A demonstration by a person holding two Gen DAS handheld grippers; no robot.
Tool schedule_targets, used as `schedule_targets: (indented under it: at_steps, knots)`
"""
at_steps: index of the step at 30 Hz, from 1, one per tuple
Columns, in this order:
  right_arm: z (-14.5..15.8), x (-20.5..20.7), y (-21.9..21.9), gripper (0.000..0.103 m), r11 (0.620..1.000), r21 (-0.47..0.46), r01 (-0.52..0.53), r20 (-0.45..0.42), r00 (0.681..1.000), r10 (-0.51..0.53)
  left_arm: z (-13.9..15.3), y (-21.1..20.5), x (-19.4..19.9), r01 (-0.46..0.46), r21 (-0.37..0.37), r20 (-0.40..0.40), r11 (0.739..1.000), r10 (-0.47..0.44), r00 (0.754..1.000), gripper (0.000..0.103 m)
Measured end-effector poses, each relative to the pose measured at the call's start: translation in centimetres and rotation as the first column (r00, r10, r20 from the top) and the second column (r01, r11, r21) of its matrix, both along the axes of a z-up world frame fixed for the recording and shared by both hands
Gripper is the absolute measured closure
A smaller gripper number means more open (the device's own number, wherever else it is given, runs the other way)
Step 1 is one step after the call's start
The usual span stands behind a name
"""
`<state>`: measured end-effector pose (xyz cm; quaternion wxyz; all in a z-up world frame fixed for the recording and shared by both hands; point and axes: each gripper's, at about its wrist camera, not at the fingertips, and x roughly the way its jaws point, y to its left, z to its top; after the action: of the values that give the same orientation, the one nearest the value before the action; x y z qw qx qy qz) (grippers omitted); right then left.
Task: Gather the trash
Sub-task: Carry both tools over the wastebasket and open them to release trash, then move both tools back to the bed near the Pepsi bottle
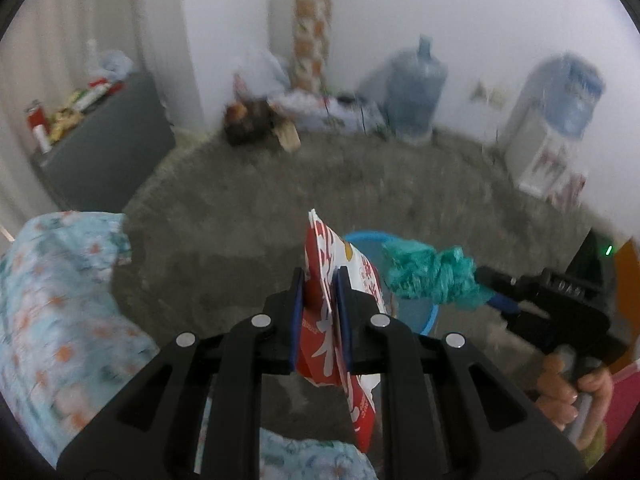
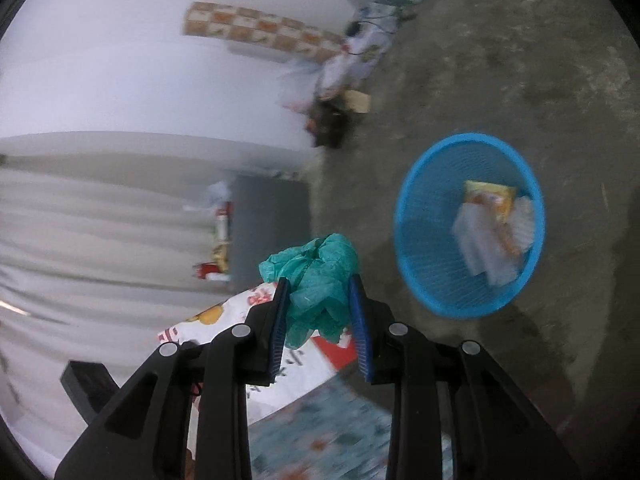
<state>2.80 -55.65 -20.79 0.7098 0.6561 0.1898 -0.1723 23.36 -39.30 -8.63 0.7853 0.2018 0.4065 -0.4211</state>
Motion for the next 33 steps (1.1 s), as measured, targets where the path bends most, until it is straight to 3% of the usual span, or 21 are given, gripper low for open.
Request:
schedule_targets:
  at_steps: [7,10,11,14,16,19,25,33]
  knots:
    - [-5.1,3.4,-5.1,0.073,1.000,0.013,0.013,-0.117,0.993,-0.011,-8.8,-8.5,0.3,0.115,0.163,-0.008,0.980,-0.116,0.993,0.086]
    - [-8.2,5.1,-7.0,0.069,1.000,0.020,0.015,-0.202,0.979,-0.011,-12.6,-11.2,0.5,0.145,0.204,-0.018,0.968,-0.145,0.989,0.071]
    - [-9.5,5.8,-7.6,0.063,0.999,0.036,0.002,-0.243,0.970,0.006,-13.9,-12.0,0.7,0.158,0.217,-0.050,0.963,-0.150,0.987,0.061]
    - [-13.5,6.3,-8.5,0.055,0.992,0.125,-0.007,-0.367,0.929,0.053,-16.7,-13.3,1.5,0.166,0.273,-0.152,0.947,-0.128,0.980,0.054]
    - [-14.6,5.5,-8.7,0.054,0.988,0.155,0.017,-0.379,0.924,0.043,-17.4,-13.0,2.0,0.153,0.274,-0.218,0.950,-0.094,0.972,0.052]
    - [-13.9,3.5,-8.7,0.041,0.991,0.122,0.061,-0.349,0.937,-0.015,-16.4,-12.1,2.6,0.116,0.197,-0.270,0.974,-0.060,0.961,0.042]
    - [-10.7,0.6,-8.6,0.041,0.992,0.064,0.106,-0.302,0.950,-0.082,-13.2,-11.2,2.5,0.049,0.120,-0.293,0.992,-0.012,0.956,0.041]
    - [-1.4,-1.7,-2.2,0.040,0.992,-0.100,0.077,-0.202,0.975,-0.096,-1.6,-5.1,0.0,-0.047,-0.025,-0.250,0.999,0.039,0.967,0.033]
